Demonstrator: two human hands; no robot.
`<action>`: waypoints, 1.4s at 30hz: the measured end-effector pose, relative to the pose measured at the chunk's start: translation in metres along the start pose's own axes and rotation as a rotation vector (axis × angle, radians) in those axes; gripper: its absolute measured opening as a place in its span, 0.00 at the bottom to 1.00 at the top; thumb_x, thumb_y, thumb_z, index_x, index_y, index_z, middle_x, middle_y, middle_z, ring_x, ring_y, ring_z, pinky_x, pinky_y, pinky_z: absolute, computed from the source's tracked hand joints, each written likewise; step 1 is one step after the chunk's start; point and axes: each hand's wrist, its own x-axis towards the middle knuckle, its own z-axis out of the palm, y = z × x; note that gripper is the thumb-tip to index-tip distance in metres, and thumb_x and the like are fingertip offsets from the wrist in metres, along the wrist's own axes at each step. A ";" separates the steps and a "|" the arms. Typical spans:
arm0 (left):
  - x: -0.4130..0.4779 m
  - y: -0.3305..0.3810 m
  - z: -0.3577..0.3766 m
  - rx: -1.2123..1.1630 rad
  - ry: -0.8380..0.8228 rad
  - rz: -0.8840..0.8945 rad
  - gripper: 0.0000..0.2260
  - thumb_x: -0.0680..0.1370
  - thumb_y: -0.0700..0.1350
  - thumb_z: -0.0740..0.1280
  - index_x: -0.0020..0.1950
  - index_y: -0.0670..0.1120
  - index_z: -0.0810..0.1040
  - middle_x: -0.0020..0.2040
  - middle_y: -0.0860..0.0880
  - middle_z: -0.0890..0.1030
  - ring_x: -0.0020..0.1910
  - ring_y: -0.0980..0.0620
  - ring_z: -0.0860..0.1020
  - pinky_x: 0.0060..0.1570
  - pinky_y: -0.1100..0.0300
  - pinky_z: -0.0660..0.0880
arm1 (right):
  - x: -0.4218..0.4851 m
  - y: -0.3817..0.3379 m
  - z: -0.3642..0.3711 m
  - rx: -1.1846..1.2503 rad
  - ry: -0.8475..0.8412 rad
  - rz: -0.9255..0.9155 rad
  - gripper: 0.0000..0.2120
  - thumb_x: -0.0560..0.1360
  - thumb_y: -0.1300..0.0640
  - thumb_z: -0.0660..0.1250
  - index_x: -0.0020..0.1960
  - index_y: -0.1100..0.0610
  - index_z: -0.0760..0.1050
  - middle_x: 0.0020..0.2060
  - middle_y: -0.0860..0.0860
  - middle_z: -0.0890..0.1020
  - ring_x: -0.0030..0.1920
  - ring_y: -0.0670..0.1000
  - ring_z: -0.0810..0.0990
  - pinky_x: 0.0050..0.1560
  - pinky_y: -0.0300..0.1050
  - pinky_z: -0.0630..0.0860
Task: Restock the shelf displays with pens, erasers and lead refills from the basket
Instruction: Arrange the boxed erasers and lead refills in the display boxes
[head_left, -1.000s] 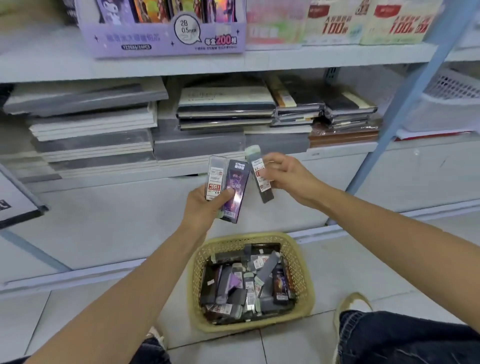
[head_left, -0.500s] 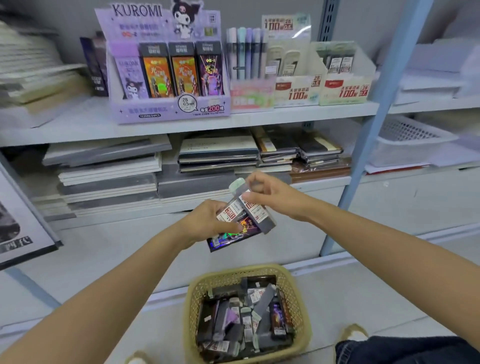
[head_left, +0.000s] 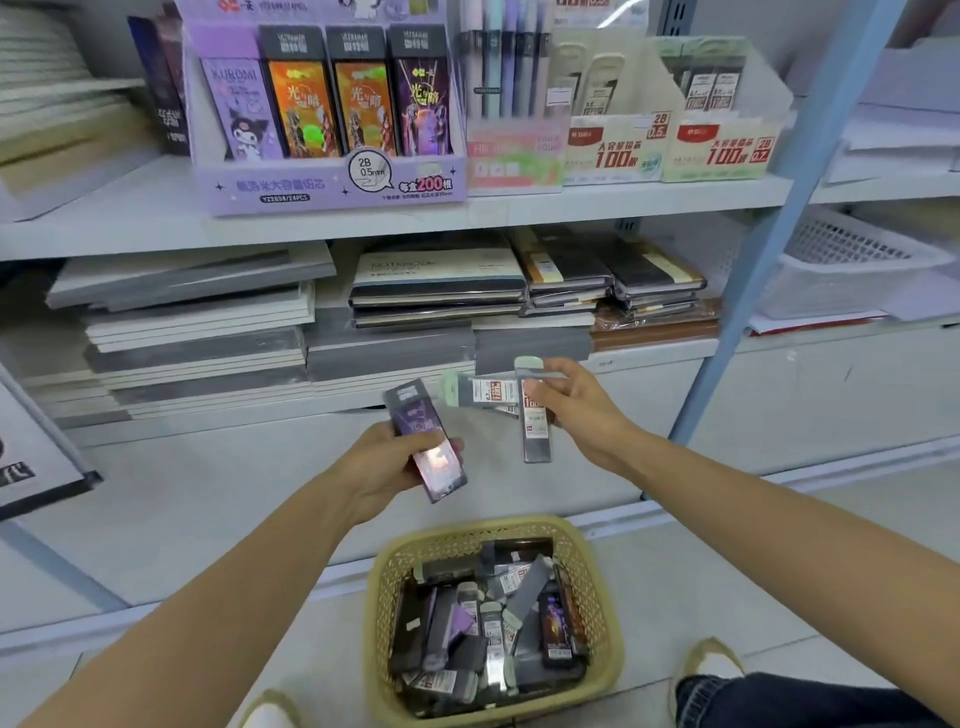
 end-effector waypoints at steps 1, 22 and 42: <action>0.001 -0.003 0.002 -0.076 0.010 0.029 0.05 0.80 0.35 0.63 0.53 0.39 0.77 0.49 0.40 0.85 0.45 0.45 0.84 0.45 0.53 0.81 | -0.001 0.007 0.003 0.027 0.002 0.026 0.12 0.79 0.63 0.64 0.61 0.59 0.68 0.48 0.54 0.83 0.39 0.43 0.82 0.37 0.35 0.77; -0.003 0.007 0.029 -0.231 0.153 0.205 0.15 0.65 0.43 0.76 0.50 0.41 0.81 0.44 0.43 0.86 0.40 0.47 0.85 0.36 0.57 0.81 | -0.018 -0.014 0.011 -0.255 -0.446 -0.020 0.15 0.81 0.58 0.61 0.65 0.63 0.73 0.55 0.63 0.82 0.49 0.55 0.81 0.49 0.49 0.78; -0.005 0.167 0.121 -0.142 -0.031 0.534 0.15 0.70 0.45 0.75 0.54 0.46 0.79 0.49 0.48 0.86 0.50 0.49 0.84 0.55 0.50 0.79 | 0.001 -0.180 -0.100 -0.216 -0.171 -0.458 0.16 0.78 0.53 0.64 0.66 0.50 0.72 0.60 0.49 0.81 0.61 0.50 0.79 0.61 0.48 0.77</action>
